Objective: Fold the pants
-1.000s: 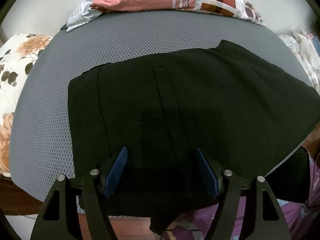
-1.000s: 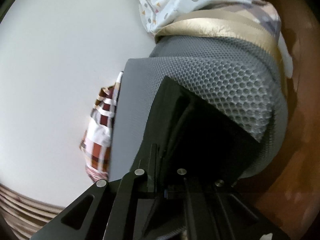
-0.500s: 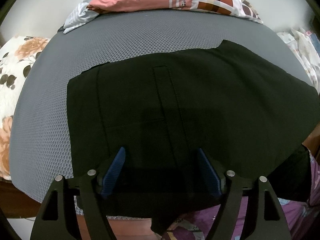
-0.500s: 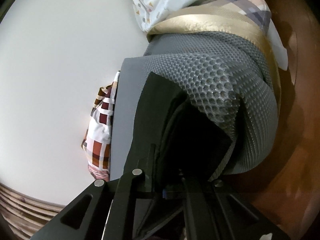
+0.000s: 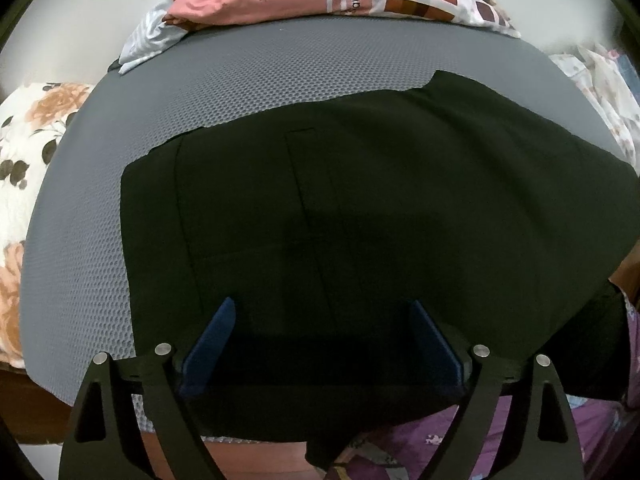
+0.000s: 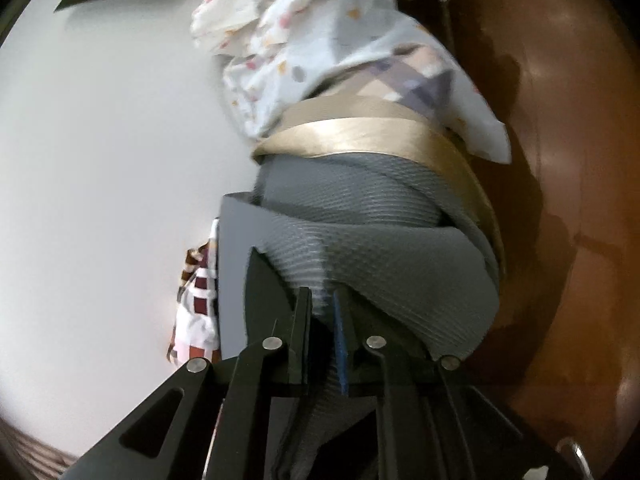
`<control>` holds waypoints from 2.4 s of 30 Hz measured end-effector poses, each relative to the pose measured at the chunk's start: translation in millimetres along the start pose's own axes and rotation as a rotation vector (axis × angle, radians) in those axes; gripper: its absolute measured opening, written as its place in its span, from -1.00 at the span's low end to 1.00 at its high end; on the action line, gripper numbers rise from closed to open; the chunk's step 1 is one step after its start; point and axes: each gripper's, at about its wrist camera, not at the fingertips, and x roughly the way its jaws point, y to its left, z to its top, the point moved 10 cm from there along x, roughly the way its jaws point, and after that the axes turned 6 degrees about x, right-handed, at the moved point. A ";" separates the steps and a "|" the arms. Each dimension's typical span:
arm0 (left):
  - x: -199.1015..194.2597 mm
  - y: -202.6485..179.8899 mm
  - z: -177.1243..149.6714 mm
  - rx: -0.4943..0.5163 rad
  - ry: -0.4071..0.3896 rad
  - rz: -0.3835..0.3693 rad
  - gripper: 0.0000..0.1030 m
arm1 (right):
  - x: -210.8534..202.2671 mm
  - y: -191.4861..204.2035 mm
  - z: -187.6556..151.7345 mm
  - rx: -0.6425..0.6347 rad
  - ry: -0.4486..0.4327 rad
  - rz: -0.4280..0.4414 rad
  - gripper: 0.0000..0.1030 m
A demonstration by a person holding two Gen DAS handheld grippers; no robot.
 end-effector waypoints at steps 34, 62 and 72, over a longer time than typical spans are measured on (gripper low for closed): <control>-14.4 41.1 1.1 -0.164 -0.098 -0.028 0.74 | 37.3 52.9 -63.0 -0.175 0.073 0.002 -0.39; 7.4 39.8 40.1 -0.105 -0.170 0.047 1.00 | 97.4 76.7 -54.4 -0.181 0.116 0.001 -0.78; -67.4 26.6 64.6 -0.202 -0.301 0.001 0.99 | 106.5 81.8 -54.5 -0.229 0.113 -0.118 -0.77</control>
